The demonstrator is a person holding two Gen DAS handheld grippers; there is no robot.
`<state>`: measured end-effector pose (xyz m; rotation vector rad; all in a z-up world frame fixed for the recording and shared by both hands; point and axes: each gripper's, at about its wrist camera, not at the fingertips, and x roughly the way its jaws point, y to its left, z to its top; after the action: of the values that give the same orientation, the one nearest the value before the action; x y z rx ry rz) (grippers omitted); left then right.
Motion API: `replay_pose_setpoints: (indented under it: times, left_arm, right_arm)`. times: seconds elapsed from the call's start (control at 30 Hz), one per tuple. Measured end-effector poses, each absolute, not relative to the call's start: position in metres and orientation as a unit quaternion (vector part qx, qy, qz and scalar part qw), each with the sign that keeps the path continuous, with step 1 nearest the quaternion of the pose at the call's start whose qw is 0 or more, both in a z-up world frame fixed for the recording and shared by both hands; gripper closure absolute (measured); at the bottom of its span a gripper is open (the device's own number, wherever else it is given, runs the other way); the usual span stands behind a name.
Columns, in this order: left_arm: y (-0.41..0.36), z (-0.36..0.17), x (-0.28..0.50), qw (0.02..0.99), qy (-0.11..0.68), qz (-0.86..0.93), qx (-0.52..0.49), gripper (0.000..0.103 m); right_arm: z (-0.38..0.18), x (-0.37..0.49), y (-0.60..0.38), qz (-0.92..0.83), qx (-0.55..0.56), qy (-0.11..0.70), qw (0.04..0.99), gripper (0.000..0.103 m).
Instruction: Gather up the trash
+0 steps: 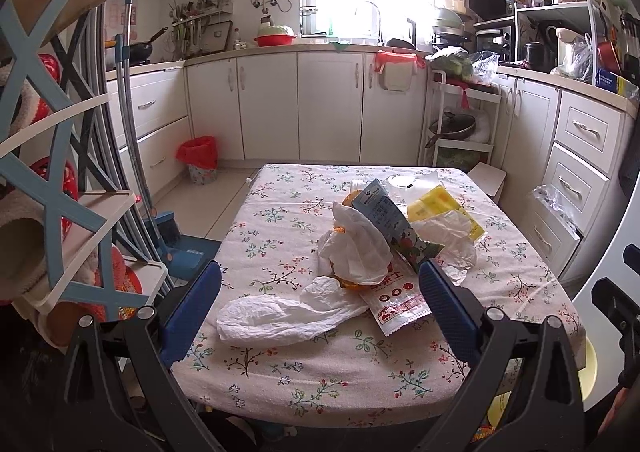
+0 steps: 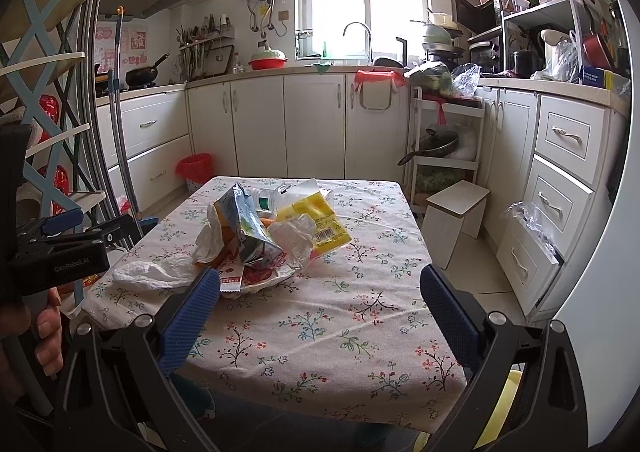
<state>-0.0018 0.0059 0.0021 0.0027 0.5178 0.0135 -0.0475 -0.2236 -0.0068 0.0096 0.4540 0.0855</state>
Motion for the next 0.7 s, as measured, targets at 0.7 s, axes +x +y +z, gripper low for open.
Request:
replay_pose_setpoints:
  times: [0.7]
  left_arm:
    - [0.009,-0.002,0.006,0.963,0.268,0.015,0.010,0.008]
  right_arm:
    - [-0.008,-0.037,-0.221,0.052,0.008,0.236,0.970,0.007]
